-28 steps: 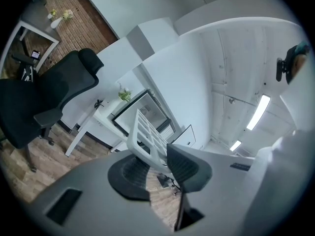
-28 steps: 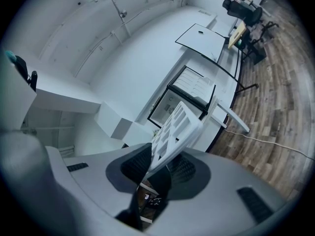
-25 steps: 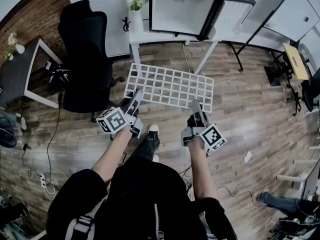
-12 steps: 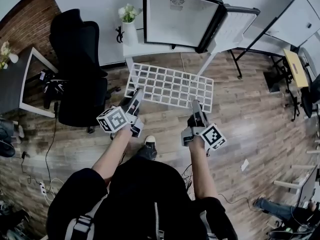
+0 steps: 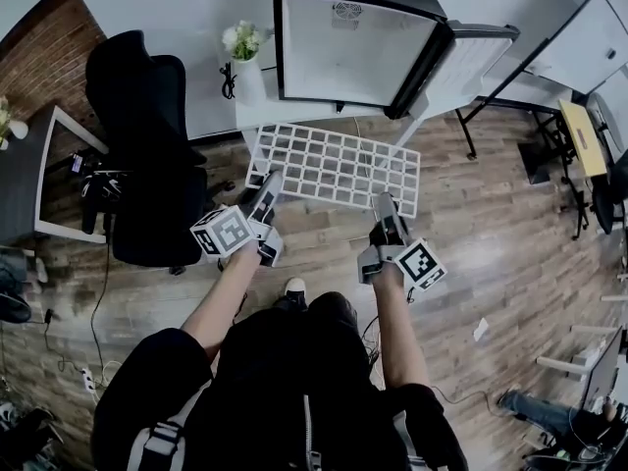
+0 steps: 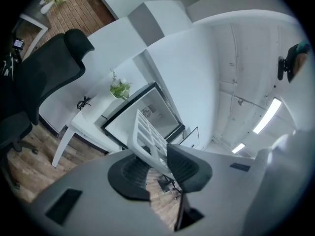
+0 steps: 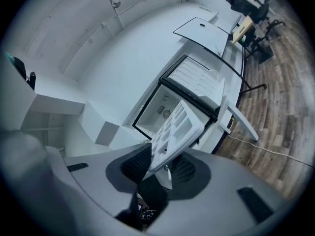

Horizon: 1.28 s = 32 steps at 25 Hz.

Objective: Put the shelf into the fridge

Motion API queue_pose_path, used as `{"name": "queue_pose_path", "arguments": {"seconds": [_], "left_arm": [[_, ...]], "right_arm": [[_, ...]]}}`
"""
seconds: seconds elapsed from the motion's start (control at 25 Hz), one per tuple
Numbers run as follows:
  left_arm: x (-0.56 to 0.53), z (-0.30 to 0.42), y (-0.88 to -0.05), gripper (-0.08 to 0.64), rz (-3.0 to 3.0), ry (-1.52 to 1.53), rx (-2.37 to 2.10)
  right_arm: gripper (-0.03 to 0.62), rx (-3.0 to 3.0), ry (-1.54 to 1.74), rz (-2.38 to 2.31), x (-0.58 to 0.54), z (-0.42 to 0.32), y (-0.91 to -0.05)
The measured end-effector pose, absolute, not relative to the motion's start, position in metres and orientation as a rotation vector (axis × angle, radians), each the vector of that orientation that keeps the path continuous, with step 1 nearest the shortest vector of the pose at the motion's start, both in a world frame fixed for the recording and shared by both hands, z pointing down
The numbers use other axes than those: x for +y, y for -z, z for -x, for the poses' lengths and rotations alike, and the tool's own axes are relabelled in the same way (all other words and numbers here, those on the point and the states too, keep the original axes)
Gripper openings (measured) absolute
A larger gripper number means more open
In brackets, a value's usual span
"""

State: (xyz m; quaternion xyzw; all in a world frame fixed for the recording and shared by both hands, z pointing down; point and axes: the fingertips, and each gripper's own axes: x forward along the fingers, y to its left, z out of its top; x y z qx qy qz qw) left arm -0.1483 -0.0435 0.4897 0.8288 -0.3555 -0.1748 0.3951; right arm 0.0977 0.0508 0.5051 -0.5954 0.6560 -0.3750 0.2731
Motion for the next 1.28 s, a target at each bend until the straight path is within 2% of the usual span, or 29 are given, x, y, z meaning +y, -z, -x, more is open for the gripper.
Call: {"name": "queue_pose_path", "arguments": {"seconds": [1.28], "left_arm": [[-0.229,0.064,-0.492,0.106,-1.992,0.51,-1.029]], "right_arm": [[0.097,1.875,1.136,1.402,-0.167,-0.186,-0.508]]}}
